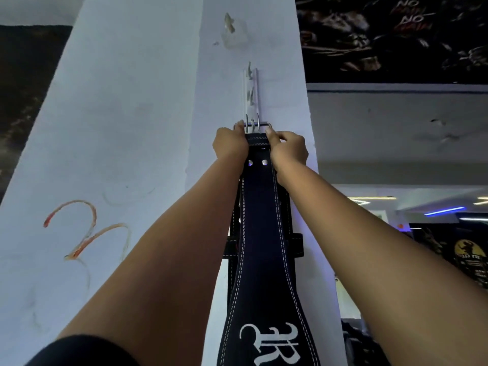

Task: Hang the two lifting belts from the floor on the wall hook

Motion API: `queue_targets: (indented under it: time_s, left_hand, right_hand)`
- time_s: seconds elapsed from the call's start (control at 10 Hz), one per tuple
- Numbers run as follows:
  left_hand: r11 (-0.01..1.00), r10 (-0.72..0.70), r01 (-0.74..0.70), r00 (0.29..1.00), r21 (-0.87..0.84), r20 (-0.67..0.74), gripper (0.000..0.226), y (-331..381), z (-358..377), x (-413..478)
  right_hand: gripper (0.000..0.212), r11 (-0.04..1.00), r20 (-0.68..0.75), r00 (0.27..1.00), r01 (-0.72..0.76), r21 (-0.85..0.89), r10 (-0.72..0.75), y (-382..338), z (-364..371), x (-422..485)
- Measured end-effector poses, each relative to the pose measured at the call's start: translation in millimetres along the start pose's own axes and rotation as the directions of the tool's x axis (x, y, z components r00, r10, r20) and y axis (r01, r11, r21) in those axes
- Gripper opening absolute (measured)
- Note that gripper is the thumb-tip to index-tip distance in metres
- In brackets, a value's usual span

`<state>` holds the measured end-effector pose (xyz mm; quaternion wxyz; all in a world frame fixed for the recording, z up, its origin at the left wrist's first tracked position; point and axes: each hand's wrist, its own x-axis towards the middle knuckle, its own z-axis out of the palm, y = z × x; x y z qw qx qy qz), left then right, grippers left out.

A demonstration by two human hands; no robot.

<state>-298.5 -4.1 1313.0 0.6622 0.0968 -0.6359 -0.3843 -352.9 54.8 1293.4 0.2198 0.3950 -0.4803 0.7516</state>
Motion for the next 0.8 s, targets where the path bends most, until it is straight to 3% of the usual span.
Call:
queue_targets:
  time_s: [0.3,0.4,0.5,0.6,0.8]
  left_hand:
    - [0.935,0.335,-0.347,0.933,0.079,0.131,0.037,-44.9,-8.4,-32.3]
    - [0.918,0.351,-0.373,0.922,0.136,0.163,0.046,-54.0,-16.0,-46.4]
    - [0.852,0.376,-0.434,0.896,0.292,0.236,0.053,-65.3,-27.5,-57.2]
    - [0.742,0.306,-0.442,0.892,0.505,0.332,0.059,-71.2,-45.8,-75.8]
    - [0.477,0.417,-0.559,0.823,0.678,0.385,0.057,-58.9,-90.5,-118.1]
  right_hand:
    - [0.047,0.987,0.079,0.989,0.131,-0.089,-0.124,13.1,-8.2,-33.8]
    - [0.051,0.984,0.099,0.988,0.13,-0.126,-0.118,16.9,-13.2,-48.2]
    - [0.048,0.962,0.125,0.978,0.191,-0.195,-0.169,17.4,-23.8,-63.4]
    - [0.047,0.939,0.155,0.97,0.222,-0.262,-0.186,14.6,-34.4,-80.0]
    - [0.049,0.841,0.215,0.948,0.311,-0.443,-0.237,9.6,-59.3,-115.8]
